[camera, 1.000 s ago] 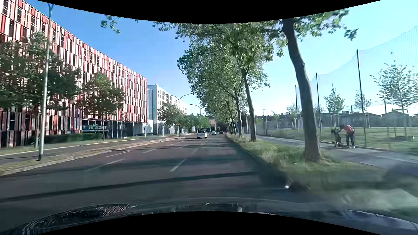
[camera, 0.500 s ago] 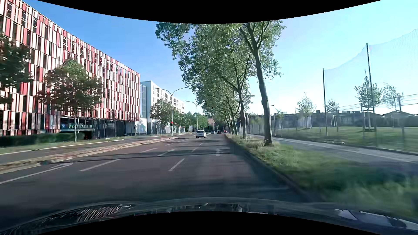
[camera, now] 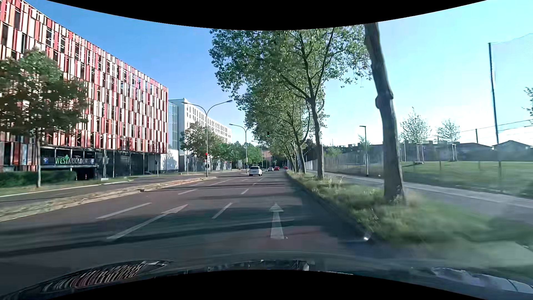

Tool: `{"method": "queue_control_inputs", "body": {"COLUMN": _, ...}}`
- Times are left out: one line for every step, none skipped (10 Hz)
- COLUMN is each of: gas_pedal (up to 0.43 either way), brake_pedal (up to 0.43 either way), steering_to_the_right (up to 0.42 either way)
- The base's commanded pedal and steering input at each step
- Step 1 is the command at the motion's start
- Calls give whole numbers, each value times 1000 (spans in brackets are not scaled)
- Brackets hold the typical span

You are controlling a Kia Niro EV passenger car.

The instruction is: Follow the waypoints while adhering to traffic rules and regulations

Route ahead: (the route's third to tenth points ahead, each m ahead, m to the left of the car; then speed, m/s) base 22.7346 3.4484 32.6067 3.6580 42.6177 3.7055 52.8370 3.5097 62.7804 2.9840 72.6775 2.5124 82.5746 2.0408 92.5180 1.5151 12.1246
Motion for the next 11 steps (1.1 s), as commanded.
{"method": "queue_control_inputs", "body": {"gas_pedal": 98, "brake_pedal": 0, "steering_to_the_right": 4}}
{"method": "queue_control_inputs", "body": {"gas_pedal": 98, "brake_pedal": 0, "steering_to_the_right": 3}}
{"method": "queue_control_inputs", "body": {"gas_pedal": 98, "brake_pedal": 0, "steering_to_the_right": 3}}
{"method": "queue_control_inputs", "body": {"gas_pedal": 98, "brake_pedal": 0, "steering_to_the_right": 3}}
{"method": "queue_control_inputs", "body": {"gas_pedal": 98, "brake_pedal": 0, "steering_to_the_right": 3}}
{"method": "queue_control_inputs", "body": {"gas_pedal": 98, "brake_pedal": 0, "steering_to_the_right": 3}}
{"method": "queue_control_inputs", "body": {"gas_pedal": 98, "brake_pedal": 0, "steering_to_the_right": 3}}
{"method": "queue_control_inputs", "body": {"gas_pedal": 98, "brake_pedal": 0, "steering_to_the_right": 3}}
{"method": "queue_control_inputs", "body": {"gas_pedal": 98, "brake_pedal": 0, "steering_to_the_right": 2}}
{"method": "queue_control_inputs", "body": {"gas_pedal": 98, "brake_pedal": 0, "steering_to_the_right": 2}}
{"method": "queue_control_inputs", "body": {"gas_pedal": 98, "brake_pedal": 0, "steering_to_the_right": 2}}
